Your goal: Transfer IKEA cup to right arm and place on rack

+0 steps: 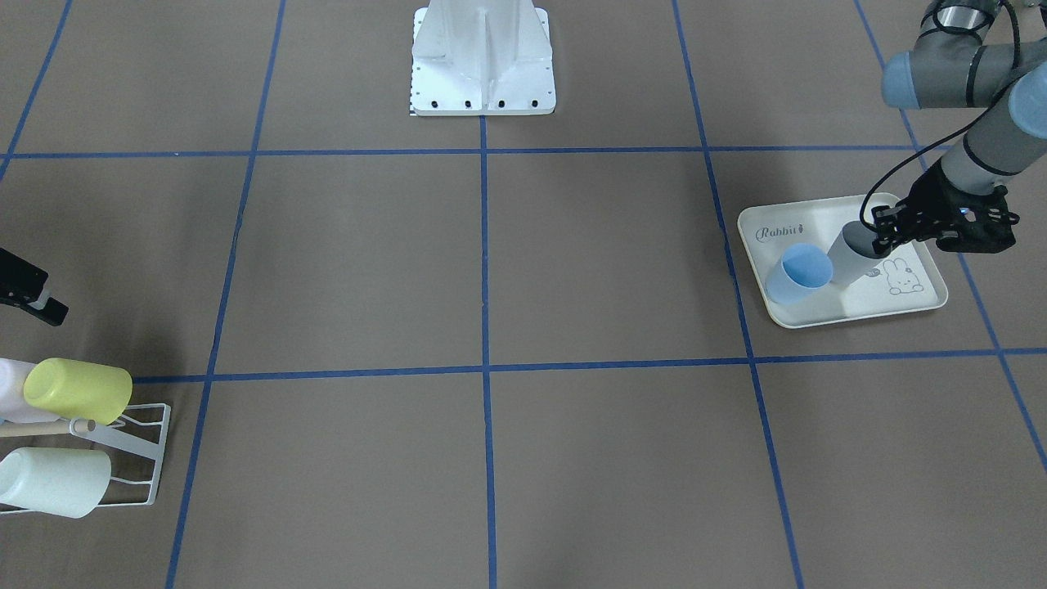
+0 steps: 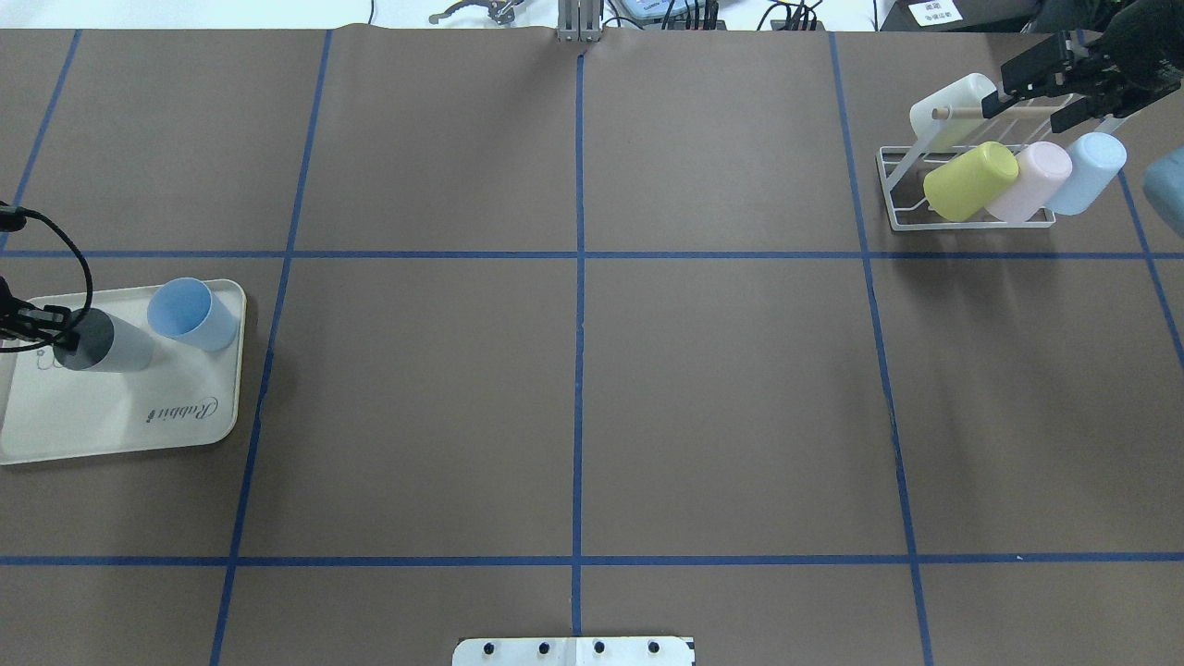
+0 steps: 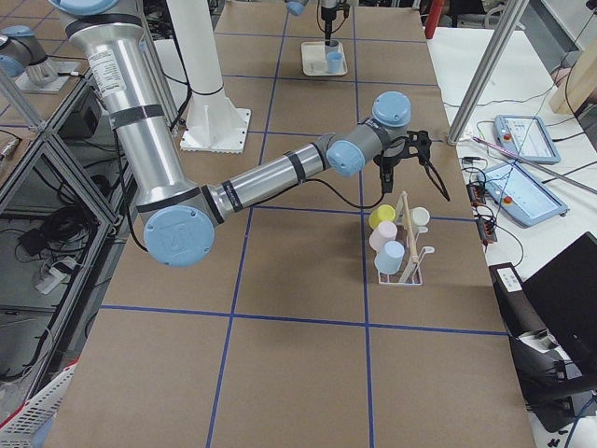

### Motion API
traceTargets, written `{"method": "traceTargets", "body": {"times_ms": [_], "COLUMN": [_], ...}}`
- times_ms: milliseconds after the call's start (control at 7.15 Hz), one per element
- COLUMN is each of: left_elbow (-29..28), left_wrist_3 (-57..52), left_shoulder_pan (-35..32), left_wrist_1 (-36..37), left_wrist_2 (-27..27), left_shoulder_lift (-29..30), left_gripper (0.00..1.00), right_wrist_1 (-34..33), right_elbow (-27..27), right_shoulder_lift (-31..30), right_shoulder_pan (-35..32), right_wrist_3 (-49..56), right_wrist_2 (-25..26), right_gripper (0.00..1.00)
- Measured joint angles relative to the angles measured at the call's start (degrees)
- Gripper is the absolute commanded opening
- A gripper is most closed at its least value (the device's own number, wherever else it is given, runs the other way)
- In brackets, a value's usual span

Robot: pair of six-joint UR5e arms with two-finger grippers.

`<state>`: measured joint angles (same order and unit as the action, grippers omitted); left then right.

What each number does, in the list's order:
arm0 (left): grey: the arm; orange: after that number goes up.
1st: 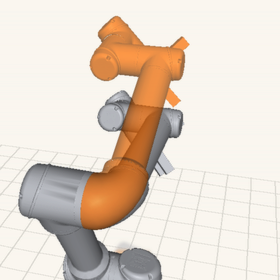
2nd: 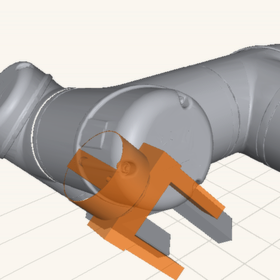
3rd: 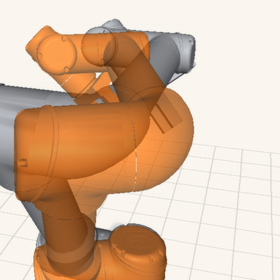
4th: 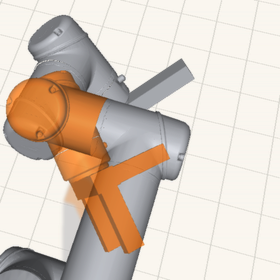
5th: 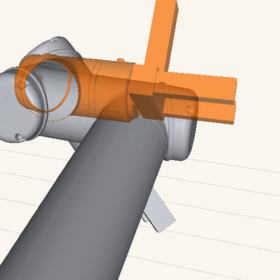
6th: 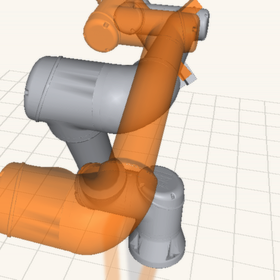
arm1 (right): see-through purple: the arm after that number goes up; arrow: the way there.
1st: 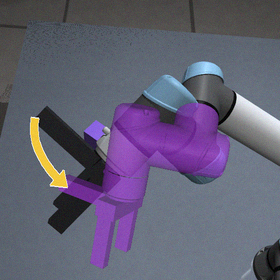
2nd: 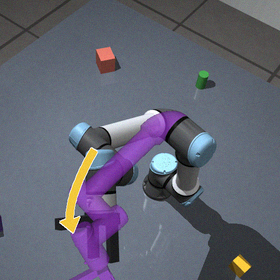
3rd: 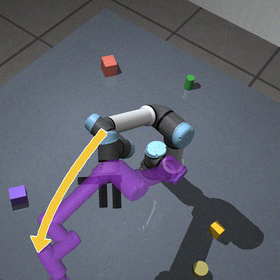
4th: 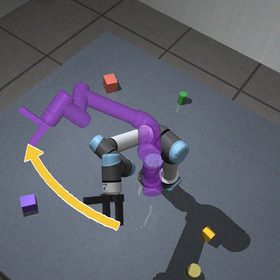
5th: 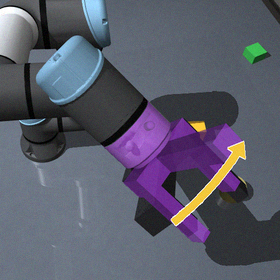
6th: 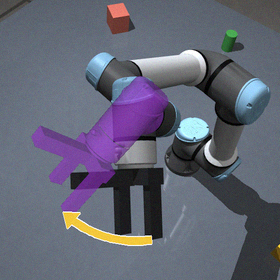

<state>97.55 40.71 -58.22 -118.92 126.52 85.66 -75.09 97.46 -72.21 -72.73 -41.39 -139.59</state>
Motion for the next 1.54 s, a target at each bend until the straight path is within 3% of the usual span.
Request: {"method": "traceTargets", "body": {"times_ms": [420, 840, 1259, 1539], "left_elbow": [1.16, 10.02, 15.46, 15.44], "left_wrist_3": [-0.97, 2.08, 23.61, 41.35], "left_shoulder_pan": [-3.62, -11.3, -12.04, -9.42], "left_wrist_1": [0.2, 3.09, -0.08, -11.74], "left_wrist_2": [1.79, 8.82, 12.06, 12.04], "left_shoulder_lift": [-0.56, -1.49, 4.24, 8.73], "left_gripper": [0.0, 0.0, 0.0, 0.0], "right_wrist_1": [0.23, 0.46, 1.97, 15.03], "right_elbow": [0.03, 1.44, 9.22, 10.81], "right_shoulder_lift": [-0.23, 0.38, 0.59, 0.57], "right_shoulder_pan": [0.33, 2.36, 7.66, 10.59], "right_wrist_3": [0.0, -3.66, -17.59, -33.85], "right_wrist_2": [0.07, 1.11, 2.36, 3.55], "right_gripper": [0.99, 0.99, 0.99, 0.99]}}
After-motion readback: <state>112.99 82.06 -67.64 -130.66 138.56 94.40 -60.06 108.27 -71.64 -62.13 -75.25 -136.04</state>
